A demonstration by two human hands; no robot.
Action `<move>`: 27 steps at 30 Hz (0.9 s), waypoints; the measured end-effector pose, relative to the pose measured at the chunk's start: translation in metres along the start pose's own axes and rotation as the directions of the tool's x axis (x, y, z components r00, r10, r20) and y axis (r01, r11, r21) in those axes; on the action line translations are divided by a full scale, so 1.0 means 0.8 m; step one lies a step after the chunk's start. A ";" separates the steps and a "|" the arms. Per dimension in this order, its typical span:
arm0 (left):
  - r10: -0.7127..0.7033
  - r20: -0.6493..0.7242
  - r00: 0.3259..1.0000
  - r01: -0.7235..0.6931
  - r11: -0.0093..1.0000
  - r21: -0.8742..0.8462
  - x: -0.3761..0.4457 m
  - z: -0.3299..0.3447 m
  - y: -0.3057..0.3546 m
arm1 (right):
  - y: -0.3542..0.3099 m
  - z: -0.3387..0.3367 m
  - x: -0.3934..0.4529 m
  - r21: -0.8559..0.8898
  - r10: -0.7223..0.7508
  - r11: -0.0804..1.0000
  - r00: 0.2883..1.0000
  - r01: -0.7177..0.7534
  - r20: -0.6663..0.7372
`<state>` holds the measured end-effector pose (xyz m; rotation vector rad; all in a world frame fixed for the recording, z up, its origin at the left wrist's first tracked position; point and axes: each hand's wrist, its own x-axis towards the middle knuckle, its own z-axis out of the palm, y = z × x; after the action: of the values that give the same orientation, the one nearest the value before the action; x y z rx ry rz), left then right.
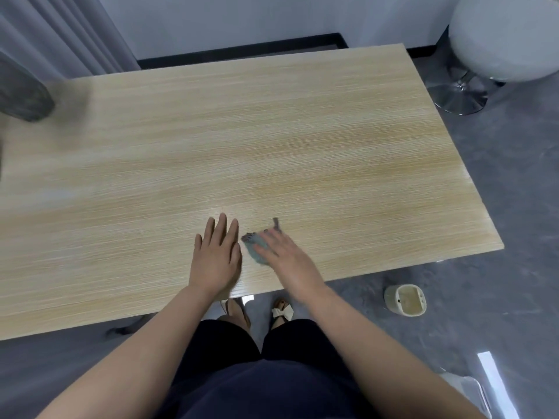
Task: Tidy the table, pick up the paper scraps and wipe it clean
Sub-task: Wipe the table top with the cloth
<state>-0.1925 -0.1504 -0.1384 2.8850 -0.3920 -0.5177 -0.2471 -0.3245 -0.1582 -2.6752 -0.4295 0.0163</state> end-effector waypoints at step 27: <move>0.148 0.043 0.988 -0.148 0.989 0.001 -0.038 0.003 -0.035 | 0.094 -0.032 -0.096 0.004 0.642 0.754 0.736 -0.657 -0.215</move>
<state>-0.2150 -0.1155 -0.1373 2.8241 -0.6087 -0.5548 -0.2962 -0.4231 -0.1708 -2.7153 0.6053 -0.0669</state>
